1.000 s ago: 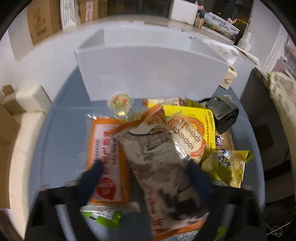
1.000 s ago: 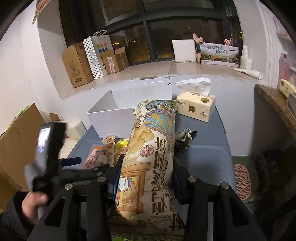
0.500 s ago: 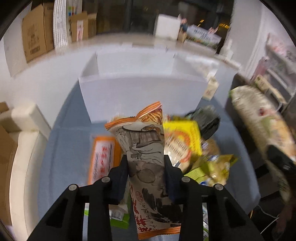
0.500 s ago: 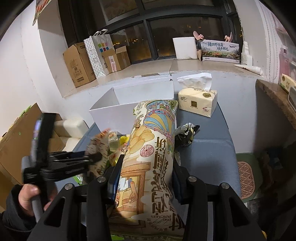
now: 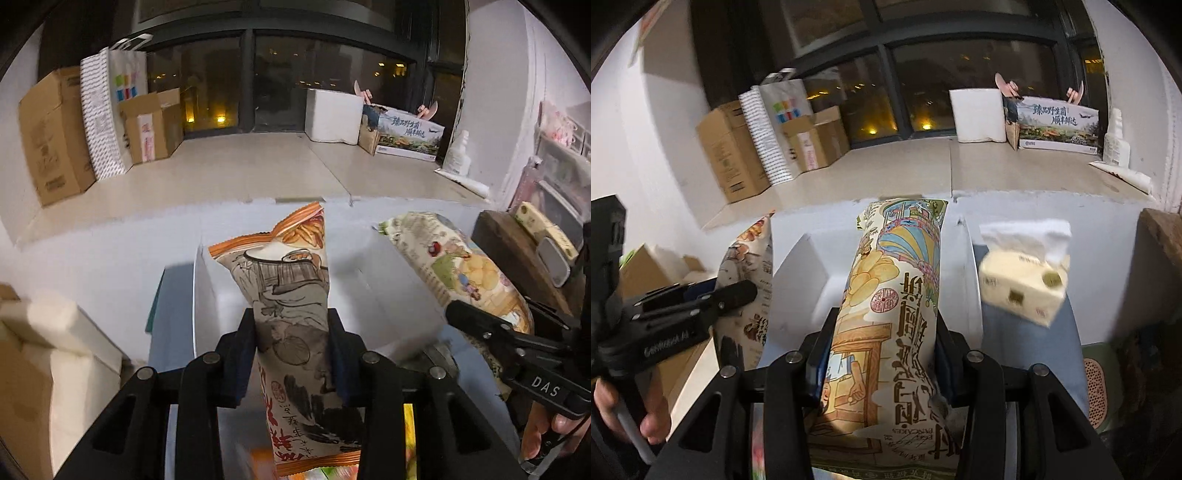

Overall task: Organize snacks
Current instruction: 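Grasp a long bread bag with each gripper and drop both into the white box, then grasp the orange flying cake pack with left gripper while right grasps yellow chip bag, drop both in box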

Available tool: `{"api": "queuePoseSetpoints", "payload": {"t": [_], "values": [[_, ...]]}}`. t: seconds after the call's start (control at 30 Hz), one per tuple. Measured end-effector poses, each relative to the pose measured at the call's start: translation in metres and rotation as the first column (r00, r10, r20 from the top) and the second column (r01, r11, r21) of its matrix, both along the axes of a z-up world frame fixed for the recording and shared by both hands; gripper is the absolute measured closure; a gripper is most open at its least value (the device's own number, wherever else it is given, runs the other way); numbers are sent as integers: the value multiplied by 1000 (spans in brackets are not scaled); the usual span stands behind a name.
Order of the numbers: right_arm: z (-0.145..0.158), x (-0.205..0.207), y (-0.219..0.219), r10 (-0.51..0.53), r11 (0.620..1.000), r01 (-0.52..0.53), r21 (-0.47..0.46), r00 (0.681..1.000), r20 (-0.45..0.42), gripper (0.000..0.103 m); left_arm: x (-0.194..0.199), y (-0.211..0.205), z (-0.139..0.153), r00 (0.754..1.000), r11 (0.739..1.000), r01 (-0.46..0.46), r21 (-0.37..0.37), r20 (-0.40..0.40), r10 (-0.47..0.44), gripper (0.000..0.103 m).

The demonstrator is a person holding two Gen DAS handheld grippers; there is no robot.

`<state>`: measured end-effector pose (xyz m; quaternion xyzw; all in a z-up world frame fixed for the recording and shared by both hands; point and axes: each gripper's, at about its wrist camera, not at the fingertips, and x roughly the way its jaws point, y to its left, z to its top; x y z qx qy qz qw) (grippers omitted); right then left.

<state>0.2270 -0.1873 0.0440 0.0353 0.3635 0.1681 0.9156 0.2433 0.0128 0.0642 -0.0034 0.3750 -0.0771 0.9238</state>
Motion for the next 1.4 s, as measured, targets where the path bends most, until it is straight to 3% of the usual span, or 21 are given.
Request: {"api": "queuePoseSetpoints", "payload": {"t": [0.23, 0.27, 0.3, 0.33, 0.37, 0.53, 0.63, 0.7, 0.8, 0.87, 0.97, 1.03, 1.13, 1.27, 1.4], "values": [[-9, 70, 27, -22, 999, 20, -47, 999, -42, 54, 78, 1, -24, 997, 997, -29, 66, -68, 34, 61], [-11, 75, 28, -31, 998, 28, -56, 998, -46, 52, 83, 2, -29, 996, 996, -39, 75, -78, 45, 48], [-13, 80, 28, -34, 998, 31, -60, 998, -51, 36, 87, 4, -33, 994, 996, -49, 81, -89, 56, 16], [-17, 84, 28, -37, 997, 33, -69, 997, -68, 21, 88, 7, -36, 993, 996, -55, 74, -101, 62, 0], [-21, 86, 27, -47, 996, 41, -78, 995, -84, 0, 86, 10, -39, 994, 997, -57, 55, -95, 62, 0], [-20, 76, 7, -60, 998, 58, -36, 997, -56, 0, 63, 25, -40, 995, 997, -71, 3, -68, 71, 0], [-12, 65, -7, -51, 997, 54, 58, 997, -51, 0, 43, 28, -32, 997, 997, -74, -16, -25, 74, 0], [-6, 53, -14, -41, 995, 41, 95, 999, -4, 0, 25, 31, -25, 997, 997, -75, -32, 22, 76, 0], [4, 27, -16, -22, 998, 18, 59, 997, 74, 0, -1, 27, -18, 997, 998, -48, -43, 61, 50, 0], [9, 8, -17, 10, 999, -14, 51, 997, 81, 0, -21, 26, -19, 996, 998, -29, -61, 79, 34, 0], [9, -22, -24, 49, 996, -54, 69, 996, 72, 0, -55, 22, -29, 998, 999, -36, -19, 54, 37, 0], [6, -44, -29, 69, 995, -73, 65, 996, 56, 0, -81, 17, -38, 1000, 1000, 4, 9, 24, -4, 0], [-5, -81, -37, 83, 996, -84, 16, 996, 25, 0, -130, 12, -44, 998, 999, -2, 42, 68, -1, 0], [-29, -134, -52, 69, 998, -68, -8, 997, 40, 0, -188, 15, -60, 996, 999, -33, -1, 83, 33, 0], [-68, -170, -54, 64, 997, -65, -30, 997, -35, 0, -227, 24, -80, 995, 995, -88, -44, 39, 90, 0]]}}
